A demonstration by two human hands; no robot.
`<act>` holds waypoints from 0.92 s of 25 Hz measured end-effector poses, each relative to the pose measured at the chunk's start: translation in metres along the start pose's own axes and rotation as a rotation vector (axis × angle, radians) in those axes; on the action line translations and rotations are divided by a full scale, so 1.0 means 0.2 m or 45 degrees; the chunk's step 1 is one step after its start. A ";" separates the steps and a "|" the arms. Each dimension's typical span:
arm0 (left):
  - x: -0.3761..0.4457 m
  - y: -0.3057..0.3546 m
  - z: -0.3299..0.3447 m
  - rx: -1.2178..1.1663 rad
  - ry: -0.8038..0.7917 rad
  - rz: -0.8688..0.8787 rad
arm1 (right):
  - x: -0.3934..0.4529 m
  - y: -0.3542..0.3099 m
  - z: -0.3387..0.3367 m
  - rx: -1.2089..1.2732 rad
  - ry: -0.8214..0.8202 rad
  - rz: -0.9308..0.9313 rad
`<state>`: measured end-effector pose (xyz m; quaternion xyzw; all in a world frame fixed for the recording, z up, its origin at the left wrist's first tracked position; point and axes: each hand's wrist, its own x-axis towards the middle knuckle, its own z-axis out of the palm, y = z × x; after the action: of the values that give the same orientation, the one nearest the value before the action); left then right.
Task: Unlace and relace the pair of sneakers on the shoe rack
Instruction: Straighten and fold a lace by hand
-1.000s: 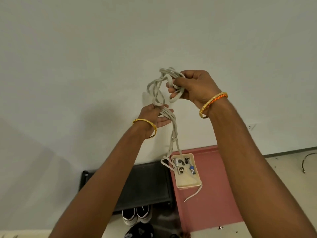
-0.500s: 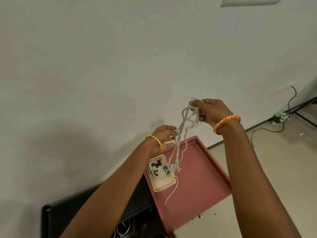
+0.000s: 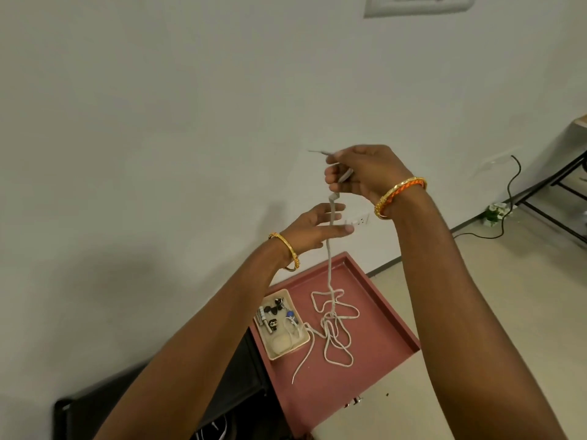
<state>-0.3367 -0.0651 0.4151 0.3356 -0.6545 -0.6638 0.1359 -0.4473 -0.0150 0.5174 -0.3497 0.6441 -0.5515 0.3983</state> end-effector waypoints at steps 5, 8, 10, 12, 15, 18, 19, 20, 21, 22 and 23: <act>-0.23 0.29 -0.23 -0.048 0.209 0.246 | 0.03 -0.11 0.06 -0.069 0.072 -0.077; -0.42 0.39 -0.47 0.304 0.413 0.291 | -0.01 -0.07 0.14 0.402 -0.169 0.066; -0.54 0.42 -0.60 0.248 0.487 0.290 | -0.06 -0.06 0.25 0.448 -0.370 0.035; -0.64 0.44 -0.71 0.156 0.531 0.300 | -0.11 -0.08 0.36 0.296 -0.547 -0.068; -0.79 0.48 -0.87 0.163 0.629 0.343 | -0.18 -0.14 0.51 0.084 -0.786 -0.096; -0.92 0.52 -1.03 0.119 0.786 0.435 | -0.27 -0.22 0.70 0.066 -1.004 -0.107; -0.94 0.51 -1.06 0.098 0.800 0.449 | -0.30 -0.26 0.77 0.156 -1.028 -0.104; -0.97 0.49 -1.08 0.072 0.782 0.453 | -0.32 -0.30 0.84 0.284 -1.022 -0.086; -0.98 0.46 -1.09 0.043 0.746 0.453 | -0.34 -0.35 0.90 0.435 -1.004 -0.057; -0.99 0.43 -1.08 0.010 0.705 0.450 | -0.35 -0.39 0.94 0.596 -0.979 -0.038; -1.02 0.40 -1.08 -0.012 0.671 0.453 | -0.36 -0.43 1.00 0.757 -0.960 -0.029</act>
<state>-0.0724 -0.1157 0.5632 0.3756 -0.6422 -0.5228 0.4161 -0.2350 -0.0490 0.5972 -0.4034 0.2653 -0.5510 0.6807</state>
